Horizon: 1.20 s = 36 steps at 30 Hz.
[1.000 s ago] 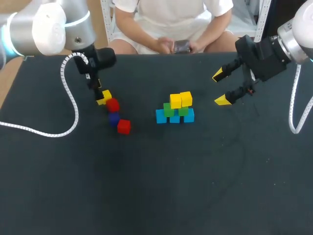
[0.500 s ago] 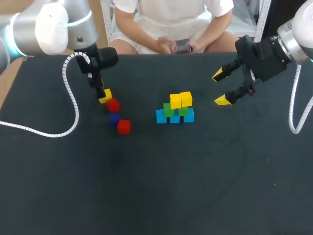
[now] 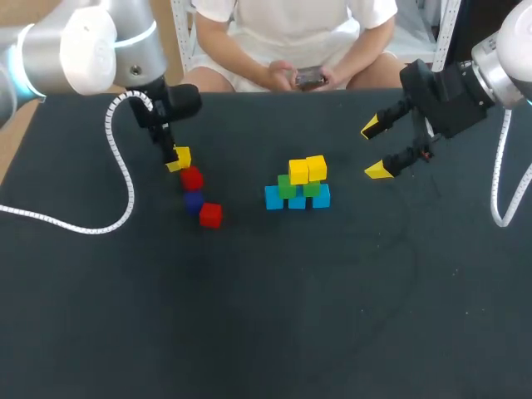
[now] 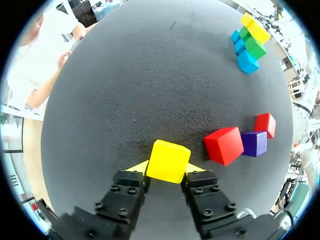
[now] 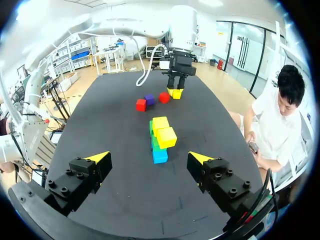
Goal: Place the blue cubes, place green cubes on the blue cubes, place the yellow cubes on the green cubes, then place the red cubes on the yellow cubes, and place purple cube on the red cubes.
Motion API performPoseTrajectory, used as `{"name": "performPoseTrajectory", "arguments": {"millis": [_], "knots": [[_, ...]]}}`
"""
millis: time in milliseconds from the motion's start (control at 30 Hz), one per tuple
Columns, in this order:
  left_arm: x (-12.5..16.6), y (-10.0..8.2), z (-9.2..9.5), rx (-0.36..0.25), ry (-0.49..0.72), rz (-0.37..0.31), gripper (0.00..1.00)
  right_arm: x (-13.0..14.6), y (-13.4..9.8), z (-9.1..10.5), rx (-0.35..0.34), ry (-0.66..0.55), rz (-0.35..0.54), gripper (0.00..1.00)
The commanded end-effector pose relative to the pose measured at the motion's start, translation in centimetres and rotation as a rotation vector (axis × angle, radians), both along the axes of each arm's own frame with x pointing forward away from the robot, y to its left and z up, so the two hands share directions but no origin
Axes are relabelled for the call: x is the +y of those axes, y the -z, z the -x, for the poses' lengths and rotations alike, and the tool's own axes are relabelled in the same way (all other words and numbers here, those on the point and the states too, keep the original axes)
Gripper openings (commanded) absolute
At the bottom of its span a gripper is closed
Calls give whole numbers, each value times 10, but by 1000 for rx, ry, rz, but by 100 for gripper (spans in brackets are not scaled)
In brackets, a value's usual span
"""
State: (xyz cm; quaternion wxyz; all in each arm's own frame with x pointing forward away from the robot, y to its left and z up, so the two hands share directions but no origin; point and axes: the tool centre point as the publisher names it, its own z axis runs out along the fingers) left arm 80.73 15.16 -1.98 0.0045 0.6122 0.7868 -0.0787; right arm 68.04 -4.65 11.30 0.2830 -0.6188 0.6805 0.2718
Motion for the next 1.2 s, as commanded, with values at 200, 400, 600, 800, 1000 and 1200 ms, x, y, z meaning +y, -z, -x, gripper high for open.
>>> {"name": "performPoseTrajectory", "arguments": {"millis": [200, 400, 600, 800, 1000, 1200], "knots": [[11, -7, 23, -20, -16, -10, 0, 0, 0, 1, -2, 2, -1, 100], [17, -12, 42, -24, -42, -16, 0, 0, 0, 1, -2, 2, -1, 100], [18, -21, 73, -47, -69, -19, 0, 0, 0, 1, -2, 2, -1, 100], [12, -34, 114, -81, -100, -34, 0, 0, 0, 1, -2, 2, -1, 100], [0, -45, 156, -106, -130, -55, 0, 0, 0, 1, -2, 2, -1, 100], [-29, -64, 187, -161, -127, -73, 0, 0, 0, 1, -2, 2, -1, 100]]}}
